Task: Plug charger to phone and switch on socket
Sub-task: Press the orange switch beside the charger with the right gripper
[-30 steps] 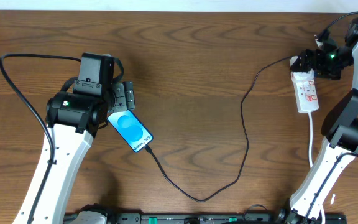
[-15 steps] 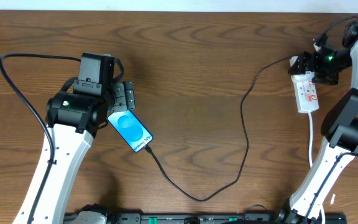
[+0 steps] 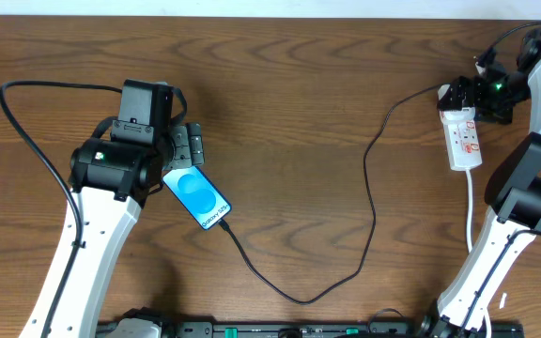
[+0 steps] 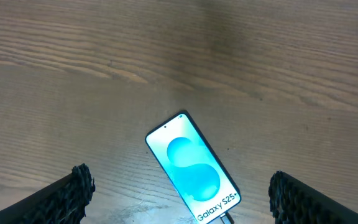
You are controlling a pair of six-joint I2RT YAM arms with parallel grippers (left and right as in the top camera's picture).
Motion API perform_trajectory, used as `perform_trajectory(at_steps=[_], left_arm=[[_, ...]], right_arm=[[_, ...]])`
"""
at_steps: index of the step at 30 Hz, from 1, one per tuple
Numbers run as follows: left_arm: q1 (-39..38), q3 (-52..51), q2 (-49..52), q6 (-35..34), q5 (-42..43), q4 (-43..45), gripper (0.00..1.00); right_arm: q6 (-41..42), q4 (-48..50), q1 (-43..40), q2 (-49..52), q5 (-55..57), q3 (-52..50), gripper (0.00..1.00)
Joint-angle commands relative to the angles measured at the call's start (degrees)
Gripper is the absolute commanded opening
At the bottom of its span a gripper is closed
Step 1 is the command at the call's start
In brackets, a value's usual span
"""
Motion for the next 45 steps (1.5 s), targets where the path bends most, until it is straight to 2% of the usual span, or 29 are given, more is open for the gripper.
perform_trajectory(at_steps=[1,15,45], left_arm=[[-0.07,1.09,0.11,0.72,-0.66,0.0,0.92],[-0.07,1.09,0.11,0.72,-0.66,0.0,0.92],[-0.07,1.09,0.11,0.72,-0.66,0.0,0.92]], right_arm=[[-1.4,0.44,1.11,0.02,-3.85,-0.13,0.99],[-1.36,2.8,1.33,0.02,-6.4,-6.75,0.99],[-0.52,2.19,3.56,0.02,-10.23,-8.98,0.99]])
